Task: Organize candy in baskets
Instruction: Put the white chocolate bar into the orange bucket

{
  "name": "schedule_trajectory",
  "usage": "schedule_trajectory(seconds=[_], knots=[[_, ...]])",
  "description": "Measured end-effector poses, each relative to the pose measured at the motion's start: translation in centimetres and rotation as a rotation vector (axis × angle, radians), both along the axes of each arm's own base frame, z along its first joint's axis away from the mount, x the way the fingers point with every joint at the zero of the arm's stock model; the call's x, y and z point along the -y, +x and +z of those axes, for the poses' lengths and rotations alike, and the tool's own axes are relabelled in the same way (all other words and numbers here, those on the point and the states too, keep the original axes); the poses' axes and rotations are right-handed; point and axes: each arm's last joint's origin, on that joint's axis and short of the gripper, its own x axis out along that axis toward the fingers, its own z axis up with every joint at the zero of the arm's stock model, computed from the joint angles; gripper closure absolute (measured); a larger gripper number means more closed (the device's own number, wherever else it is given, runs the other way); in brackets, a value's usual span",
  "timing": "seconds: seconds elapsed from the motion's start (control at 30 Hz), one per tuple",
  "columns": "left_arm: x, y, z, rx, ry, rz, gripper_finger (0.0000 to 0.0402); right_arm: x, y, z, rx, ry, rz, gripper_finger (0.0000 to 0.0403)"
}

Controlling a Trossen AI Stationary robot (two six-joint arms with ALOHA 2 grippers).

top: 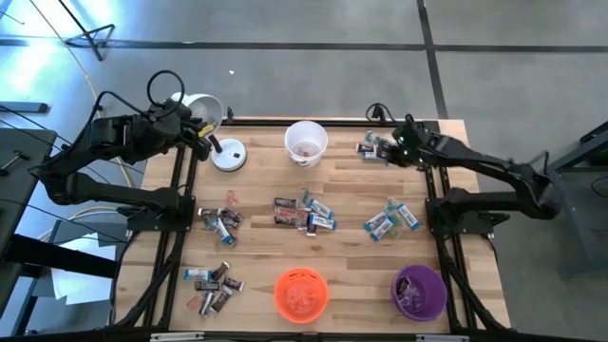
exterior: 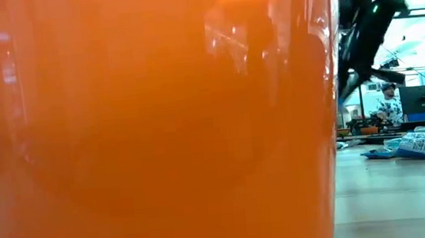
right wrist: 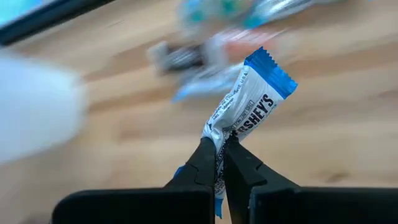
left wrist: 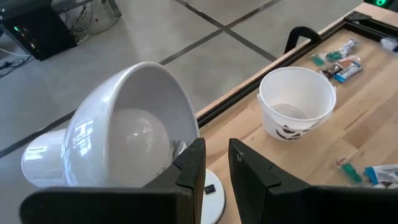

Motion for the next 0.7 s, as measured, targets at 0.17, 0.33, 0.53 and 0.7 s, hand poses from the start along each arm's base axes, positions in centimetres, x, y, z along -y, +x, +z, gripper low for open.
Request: schedule_trajectory(seconds=[0.17, 0.33, 0.53, 0.7], knots=[[0.0, -0.1, -0.1, -0.018, -0.003, -0.001, 0.0346, -4.4, 1.4, 3.0, 0.284, -0.03, 0.104, 0.0402], [0.1, -0.1, -0.2, -0.026, -0.019, -0.016, 0.0346, -8.6, 3.7, 5.7, 0.594, -0.076, 0.222, 0.0402], [0.2, -0.1, -0.2, -0.019, -0.043, -0.043, 0.0346, -13.2, 6.1, 7.1, 0.684, -0.018, 0.372, 0.0402], [0.2, 0.4, 0.1, 0.046, -0.063, -0.076, 0.0346, -16.5, 8.3, 9.2, 0.689, 0.029, 0.562, 0.0402]])
